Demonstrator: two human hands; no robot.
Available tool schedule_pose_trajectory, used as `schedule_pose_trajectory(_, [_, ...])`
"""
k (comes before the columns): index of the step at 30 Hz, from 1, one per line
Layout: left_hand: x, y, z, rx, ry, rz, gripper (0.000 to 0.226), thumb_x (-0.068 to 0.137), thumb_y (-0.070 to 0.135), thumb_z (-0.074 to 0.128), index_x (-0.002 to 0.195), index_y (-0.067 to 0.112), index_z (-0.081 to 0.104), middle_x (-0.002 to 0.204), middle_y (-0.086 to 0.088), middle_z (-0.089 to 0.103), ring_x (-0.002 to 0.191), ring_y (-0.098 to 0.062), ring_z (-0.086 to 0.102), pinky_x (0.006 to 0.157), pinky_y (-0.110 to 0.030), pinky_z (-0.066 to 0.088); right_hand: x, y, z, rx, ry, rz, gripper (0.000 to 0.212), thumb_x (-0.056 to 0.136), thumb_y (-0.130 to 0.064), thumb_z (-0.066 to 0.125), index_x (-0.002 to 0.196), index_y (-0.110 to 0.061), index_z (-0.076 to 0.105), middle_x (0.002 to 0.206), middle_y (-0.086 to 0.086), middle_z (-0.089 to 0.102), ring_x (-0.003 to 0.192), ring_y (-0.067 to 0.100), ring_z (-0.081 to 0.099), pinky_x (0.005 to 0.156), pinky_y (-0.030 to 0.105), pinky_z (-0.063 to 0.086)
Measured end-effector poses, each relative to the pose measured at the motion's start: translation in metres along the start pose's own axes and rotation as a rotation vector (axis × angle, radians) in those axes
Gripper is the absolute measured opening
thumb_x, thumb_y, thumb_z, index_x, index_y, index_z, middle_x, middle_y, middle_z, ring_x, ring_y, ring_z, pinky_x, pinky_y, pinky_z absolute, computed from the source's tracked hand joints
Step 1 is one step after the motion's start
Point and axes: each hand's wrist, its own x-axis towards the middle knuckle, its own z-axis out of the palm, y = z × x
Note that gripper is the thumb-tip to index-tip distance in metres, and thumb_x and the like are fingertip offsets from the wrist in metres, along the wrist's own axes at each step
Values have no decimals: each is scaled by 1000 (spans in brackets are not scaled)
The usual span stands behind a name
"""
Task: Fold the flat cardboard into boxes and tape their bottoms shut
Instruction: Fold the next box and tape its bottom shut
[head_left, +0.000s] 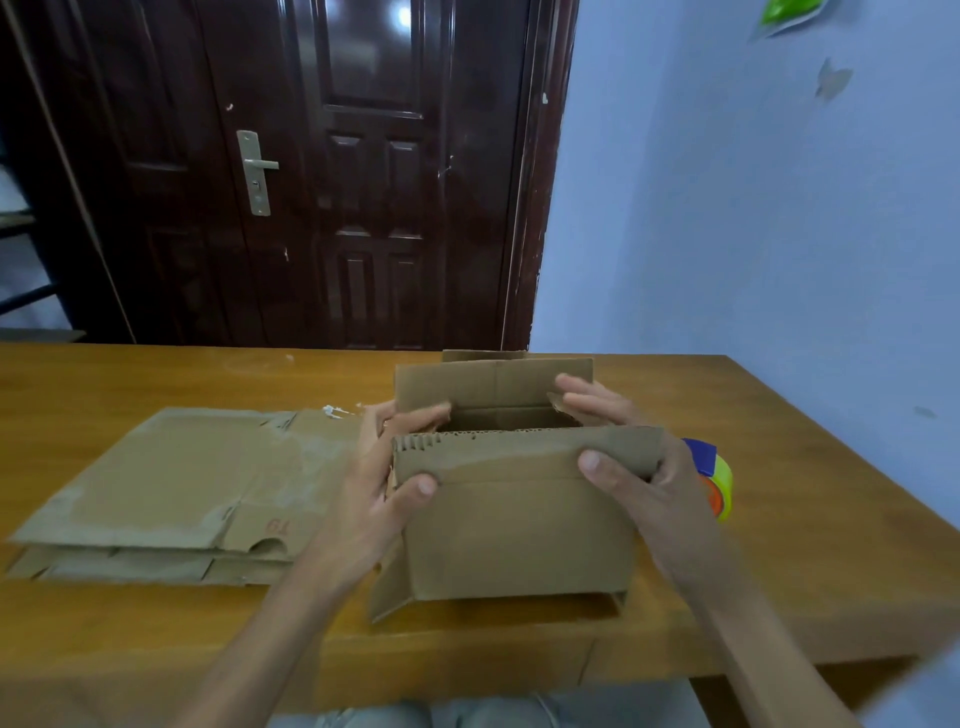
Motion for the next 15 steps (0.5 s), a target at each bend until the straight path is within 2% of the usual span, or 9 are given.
schedule_pose_trajectory(2, [-4, 1, 4, -87, -21, -3, 72, 66, 95, 61, 126, 58, 61, 147, -13, 46, 135, -33, 54, 93, -42, 61, -2, 2, 5, -59, 54, 47, 63, 80, -54, 74, 139, -34, 64, 146, -16, 60, 129, -3, 58, 91, 14, 53])
schedule_pose_trajectory(5, [-10, 1, 7, -129, -11, -27, 62, 71, 89, 66, 121, 53, 64, 137, -21, 51, 124, -41, 60, 84, -41, 62, -5, 6, 10, -109, 69, 47, 79, 80, -59, 71, 151, -35, 45, 120, -23, 72, 111, 1, 69, 81, 15, 57])
schedule_pose_trajectory(8, [-12, 0, 6, -145, 40, 11, 64, 73, 87, 66, 125, 50, 63, 135, -19, 54, 121, -39, 62, 83, -39, 62, -5, 7, 14, -70, 107, 39, 70, 83, -60, 67, 146, -33, 52, 122, -15, 73, 110, 8, 71, 81, 21, 59])
schedule_pose_trajectory(10, [-11, 2, 6, -134, 86, 36, 67, 76, 86, 64, 132, 49, 59, 135, -14, 59, 121, -31, 64, 85, -36, 61, -5, 6, 16, -27, 155, 39, 60, 89, -58, 63, 139, -25, 63, 128, -13, 71, 114, 9, 69, 83, 20, 57])
schedule_pose_trajectory(12, [-9, 7, 6, -144, 132, 28, 67, 77, 85, 62, 134, 49, 57, 132, -6, 63, 118, -23, 67, 83, -31, 60, -4, 7, 20, -17, 188, 24, 44, 99, -48, 63, 129, -16, 70, 131, -14, 68, 118, 8, 66, 82, 18, 55])
schedule_pose_trajectory(15, [-5, 8, 7, -188, 157, 18, 64, 83, 72, 64, 136, 37, 56, 129, 0, 64, 116, -26, 67, 82, -36, 62, -2, 6, 25, 30, 226, 15, 38, 101, -42, 61, 125, -15, 71, 128, -7, 69, 113, 12, 66, 79, 17, 53])
